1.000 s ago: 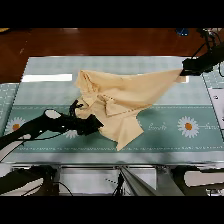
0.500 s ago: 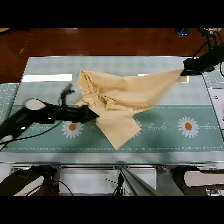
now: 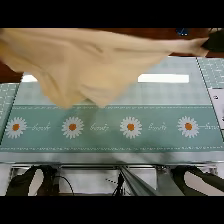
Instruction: Fold the shirts.
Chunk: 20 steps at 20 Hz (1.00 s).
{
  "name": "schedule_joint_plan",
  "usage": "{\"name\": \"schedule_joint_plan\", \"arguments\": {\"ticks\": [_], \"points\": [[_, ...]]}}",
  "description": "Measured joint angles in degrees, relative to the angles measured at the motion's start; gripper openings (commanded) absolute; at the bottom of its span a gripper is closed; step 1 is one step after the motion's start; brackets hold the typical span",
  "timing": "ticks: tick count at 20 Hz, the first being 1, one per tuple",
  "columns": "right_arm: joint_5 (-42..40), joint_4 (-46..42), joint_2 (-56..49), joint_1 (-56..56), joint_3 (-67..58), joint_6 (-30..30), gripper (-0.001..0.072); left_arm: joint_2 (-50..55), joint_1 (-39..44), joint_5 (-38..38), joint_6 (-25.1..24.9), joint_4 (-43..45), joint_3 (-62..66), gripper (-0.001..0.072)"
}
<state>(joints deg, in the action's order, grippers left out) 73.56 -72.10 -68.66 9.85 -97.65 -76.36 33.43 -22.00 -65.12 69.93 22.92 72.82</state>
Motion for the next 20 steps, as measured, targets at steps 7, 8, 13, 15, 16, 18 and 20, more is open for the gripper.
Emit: {"name": "schedule_joint_plan", "arguments": {"ticks": [7, 8, 13, 15, 16, 18, 20], "points": [[-12.1, -0.6, 21.7, 0.0, 0.0, -1.7, 0.0022, -1.5, -8.8, -5.0, 1.5, 1.4, 23.8, 0.0025], [-13.1, -1.7, 24.0, 0.0, -0.1, -2.4, 0.0022, -1.6, -9.0, -6.0, 2.6, 2.3, 26.1, 0.0025], [-9.3, -9.9, 31.3, 0.0, 0.0, -5.2, 0.0022, -1.7, -9.6, -15.3, 10.0, 5.4, 32.5, 0.0025], [-4.5, -11.5, 32.4, 0.0, 0.0, -5.5, 0.0022, -1.8, -9.7, -20.5, 13.2, 5.6, 33.4, 0.0025], [-2.1, -12.0, 32.8, 0.0, 0.0, -5.5, 0.0022, -1.8, -9.7, -22.6, 14.5, 5.9, 33.6, 0.0025], [2.6, -13.7, 33.1, 0.0, 0.0, -5.4, 0.0022, -1.7, -9.7, -26.9, 16.7, 6.1, 33.8, 0.0025], [7.2, -15.6, 32.7, 0.0, 0.0, -5.1, 0.0021, -1.6, -9.8, -31.0, 18.6, 6.3, 33.3, 0.0025]]}}
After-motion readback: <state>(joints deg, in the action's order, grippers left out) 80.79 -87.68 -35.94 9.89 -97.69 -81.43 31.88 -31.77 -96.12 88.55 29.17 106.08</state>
